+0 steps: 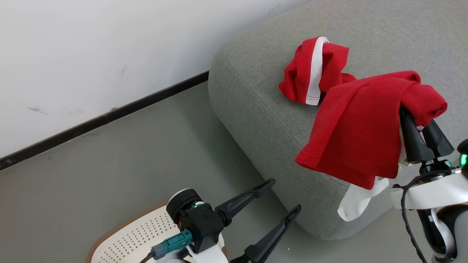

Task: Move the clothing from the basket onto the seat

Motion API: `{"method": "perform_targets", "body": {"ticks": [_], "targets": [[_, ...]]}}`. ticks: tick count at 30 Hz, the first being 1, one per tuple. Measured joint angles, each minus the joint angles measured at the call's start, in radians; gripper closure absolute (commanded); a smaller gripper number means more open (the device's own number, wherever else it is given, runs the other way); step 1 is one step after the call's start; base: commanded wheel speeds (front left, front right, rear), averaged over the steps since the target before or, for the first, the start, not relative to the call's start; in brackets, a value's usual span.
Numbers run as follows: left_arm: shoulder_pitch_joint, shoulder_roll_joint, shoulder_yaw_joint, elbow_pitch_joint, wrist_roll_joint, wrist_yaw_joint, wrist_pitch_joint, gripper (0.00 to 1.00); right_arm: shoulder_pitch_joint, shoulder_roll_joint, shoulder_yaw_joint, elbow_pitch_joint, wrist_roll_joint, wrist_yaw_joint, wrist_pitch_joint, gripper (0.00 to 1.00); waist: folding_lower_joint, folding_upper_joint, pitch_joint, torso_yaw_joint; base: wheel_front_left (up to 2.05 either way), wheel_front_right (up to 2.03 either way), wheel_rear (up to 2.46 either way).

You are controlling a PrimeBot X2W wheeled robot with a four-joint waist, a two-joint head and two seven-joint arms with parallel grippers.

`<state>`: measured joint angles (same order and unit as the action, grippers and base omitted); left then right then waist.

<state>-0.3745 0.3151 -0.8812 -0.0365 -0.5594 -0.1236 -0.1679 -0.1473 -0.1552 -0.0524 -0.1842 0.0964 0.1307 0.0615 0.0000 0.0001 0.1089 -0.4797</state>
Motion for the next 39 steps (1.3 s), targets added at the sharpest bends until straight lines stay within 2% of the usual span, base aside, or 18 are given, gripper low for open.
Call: {"method": "perform_targets", "body": {"ticks": [11, 16, 26, 39], "targets": [[0.000, 0.002, -0.004, -0.001, -0.002, 0.000, 0.000, 0.00, 0.000, 0.004, -0.004, -0.001, 0.000, 0.000, 0.000, 1.00, 0.0000, 0.0000, 0.012, -0.013, 0.00, 0.00, 0.00], [0.000, 0.005, -0.002, -0.003, -0.003, 0.000, 0.001, 0.00, -0.024, 0.004, -0.036, -0.010, -0.002, 0.000, -0.006, 1.00, 0.0000, 0.0000, 0.023, -0.016, 0.00, 0.00, 0.00], [0.000, 0.012, 0.010, -0.010, -0.018, 0.005, 0.009, 0.00, -0.172, -0.050, -0.058, 0.000, -0.004, 0.000, 0.001, 1.00, -0.0001, 0.0000, 0.062, -0.011, 0.00, 0.00, 0.00], [-0.001, 0.035, 0.021, -0.052, 0.000, 0.031, 0.018, 0.00, -0.377, -0.146, -0.091, 0.076, 0.012, 0.000, 0.055, 1.00, 0.0000, 0.0000, 0.134, 0.030, 0.00, 0.00, 0.00]]}}
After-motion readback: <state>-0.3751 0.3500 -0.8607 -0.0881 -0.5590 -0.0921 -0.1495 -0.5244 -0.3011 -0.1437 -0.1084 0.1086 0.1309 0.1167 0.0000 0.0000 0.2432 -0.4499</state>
